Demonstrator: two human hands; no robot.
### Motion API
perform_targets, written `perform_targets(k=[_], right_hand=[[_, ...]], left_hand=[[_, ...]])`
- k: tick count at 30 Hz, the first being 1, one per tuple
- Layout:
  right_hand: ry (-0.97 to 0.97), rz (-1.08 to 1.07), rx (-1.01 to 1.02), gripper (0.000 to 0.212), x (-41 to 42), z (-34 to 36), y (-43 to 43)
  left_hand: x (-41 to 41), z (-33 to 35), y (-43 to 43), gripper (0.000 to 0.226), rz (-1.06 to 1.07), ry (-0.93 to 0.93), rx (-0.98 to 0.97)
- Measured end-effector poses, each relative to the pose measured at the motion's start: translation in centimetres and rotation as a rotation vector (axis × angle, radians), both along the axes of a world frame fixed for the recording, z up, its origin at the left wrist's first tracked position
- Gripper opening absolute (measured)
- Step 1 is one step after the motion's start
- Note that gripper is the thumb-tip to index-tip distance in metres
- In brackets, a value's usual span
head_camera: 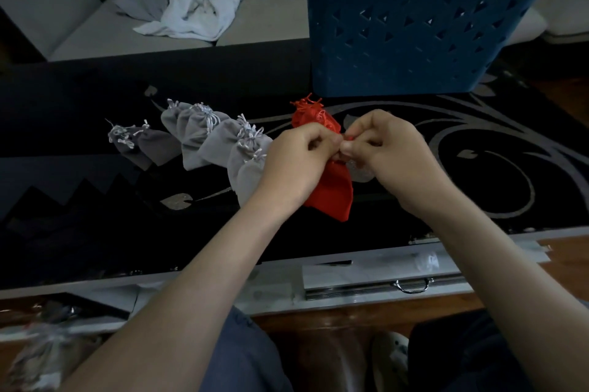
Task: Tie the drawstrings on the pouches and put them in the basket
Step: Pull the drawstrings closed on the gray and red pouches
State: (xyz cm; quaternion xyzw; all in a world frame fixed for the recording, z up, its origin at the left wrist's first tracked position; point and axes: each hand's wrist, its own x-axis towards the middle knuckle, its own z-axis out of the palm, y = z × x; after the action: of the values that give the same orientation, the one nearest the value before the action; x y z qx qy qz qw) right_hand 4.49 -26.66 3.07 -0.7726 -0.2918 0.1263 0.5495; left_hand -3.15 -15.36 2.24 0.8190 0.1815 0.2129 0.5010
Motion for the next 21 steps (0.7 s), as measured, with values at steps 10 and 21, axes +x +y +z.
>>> perform_targets(k=[10,21], right_hand=[[0.186,0.145,-0.018,0.024,0.1,0.4,0.0],[0.1,0.041,0.02,0.024,0.0,0.2,-0.4]], left_hand=[[0.3,-0.2,-0.9,0.01,0.071,-0.147,0.062],[0.6,0.0,-0.6,0.014,0.084,-0.151,0.036]])
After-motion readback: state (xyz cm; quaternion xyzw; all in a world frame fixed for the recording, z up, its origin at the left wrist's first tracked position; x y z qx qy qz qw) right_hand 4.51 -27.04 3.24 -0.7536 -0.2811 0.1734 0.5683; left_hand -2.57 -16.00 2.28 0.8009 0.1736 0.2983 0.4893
